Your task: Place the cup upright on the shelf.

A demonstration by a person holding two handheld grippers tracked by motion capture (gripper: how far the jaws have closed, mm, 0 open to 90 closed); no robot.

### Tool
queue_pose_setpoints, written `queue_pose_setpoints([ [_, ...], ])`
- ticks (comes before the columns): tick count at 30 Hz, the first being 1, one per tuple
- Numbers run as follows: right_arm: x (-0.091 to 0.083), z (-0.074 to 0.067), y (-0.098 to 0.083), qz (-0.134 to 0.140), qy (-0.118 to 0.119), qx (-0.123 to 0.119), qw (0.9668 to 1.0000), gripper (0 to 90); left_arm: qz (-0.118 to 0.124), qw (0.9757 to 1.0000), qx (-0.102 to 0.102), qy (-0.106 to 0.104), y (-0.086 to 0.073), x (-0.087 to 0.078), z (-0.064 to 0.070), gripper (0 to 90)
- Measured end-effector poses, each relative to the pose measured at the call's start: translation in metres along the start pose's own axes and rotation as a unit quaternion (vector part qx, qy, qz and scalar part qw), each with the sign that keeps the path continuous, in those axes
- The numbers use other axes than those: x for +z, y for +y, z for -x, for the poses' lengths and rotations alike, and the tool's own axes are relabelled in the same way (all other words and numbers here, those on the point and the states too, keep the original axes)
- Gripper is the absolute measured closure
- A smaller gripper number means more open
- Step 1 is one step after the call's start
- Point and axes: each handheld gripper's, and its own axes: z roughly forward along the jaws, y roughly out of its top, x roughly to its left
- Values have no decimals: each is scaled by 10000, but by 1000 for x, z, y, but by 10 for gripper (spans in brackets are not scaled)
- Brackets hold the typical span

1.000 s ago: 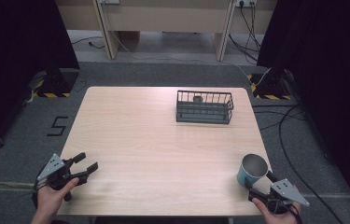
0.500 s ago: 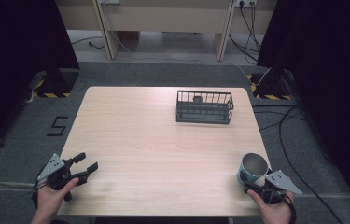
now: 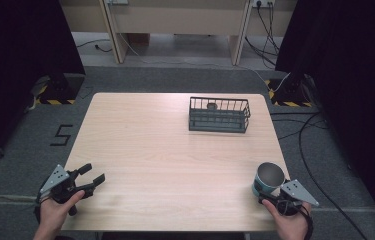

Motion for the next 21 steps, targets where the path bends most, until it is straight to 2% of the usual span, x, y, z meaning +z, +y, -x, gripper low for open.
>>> queue_pose_setpoints([
  [8,7,-6,16,226,128,-67,9996,165,4,10000,-5,6,0,0,0,237],
  [21,24,-16,38,379,338,-129,9986,166,1,10000,2,-9,0,0,0,237],
])
